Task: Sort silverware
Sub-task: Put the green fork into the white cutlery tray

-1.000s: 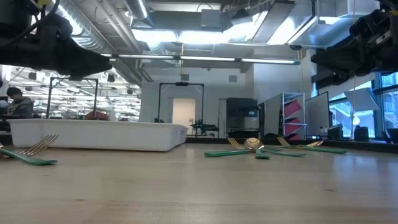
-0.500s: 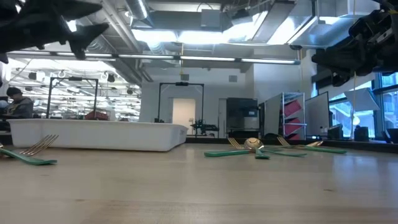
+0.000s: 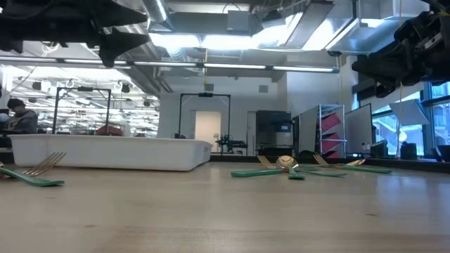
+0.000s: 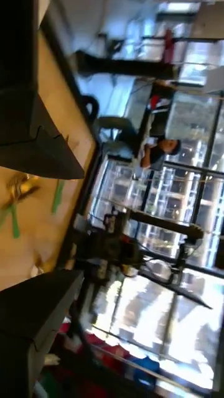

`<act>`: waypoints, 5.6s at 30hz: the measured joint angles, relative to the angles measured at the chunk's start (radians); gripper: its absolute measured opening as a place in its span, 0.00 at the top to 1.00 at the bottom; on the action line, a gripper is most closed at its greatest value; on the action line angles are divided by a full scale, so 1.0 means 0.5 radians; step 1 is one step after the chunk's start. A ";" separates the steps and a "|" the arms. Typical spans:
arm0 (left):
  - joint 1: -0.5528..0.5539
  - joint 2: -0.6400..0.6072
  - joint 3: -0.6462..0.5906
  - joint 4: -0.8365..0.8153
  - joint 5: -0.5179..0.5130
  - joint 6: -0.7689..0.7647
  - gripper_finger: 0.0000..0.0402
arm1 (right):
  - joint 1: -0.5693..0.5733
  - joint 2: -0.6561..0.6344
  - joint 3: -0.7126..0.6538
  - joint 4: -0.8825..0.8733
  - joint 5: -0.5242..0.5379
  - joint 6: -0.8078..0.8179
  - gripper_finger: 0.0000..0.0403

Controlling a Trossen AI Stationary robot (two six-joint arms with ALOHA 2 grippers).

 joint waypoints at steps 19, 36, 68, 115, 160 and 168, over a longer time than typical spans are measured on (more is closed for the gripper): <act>-0.036 0.367 0.101 0.254 0.030 -0.449 0.46 | -0.001 0.000 0.000 0.007 0.011 0.011 0.98; -0.580 1.040 1.313 -1.756 -0.437 -0.904 0.99 | 0.000 0.000 0.001 0.005 0.015 0.006 0.98; -1.787 1.780 1.461 -2.775 -0.011 -3.691 0.69 | -0.001 0.000 0.000 0.005 0.044 -0.068 0.98; -1.446 2.098 1.460 -2.762 0.263 -3.572 0.75 | -0.001 0.000 0.000 0.005 0.046 -0.100 0.98; -1.585 1.971 1.352 -2.727 0.329 -3.668 0.78 | -0.001 0.001 0.000 0.005 0.046 -0.100 0.98; -1.586 1.887 1.464 -2.905 0.202 -3.701 0.81 | 0.000 0.000 0.001 0.005 0.046 -0.100 0.98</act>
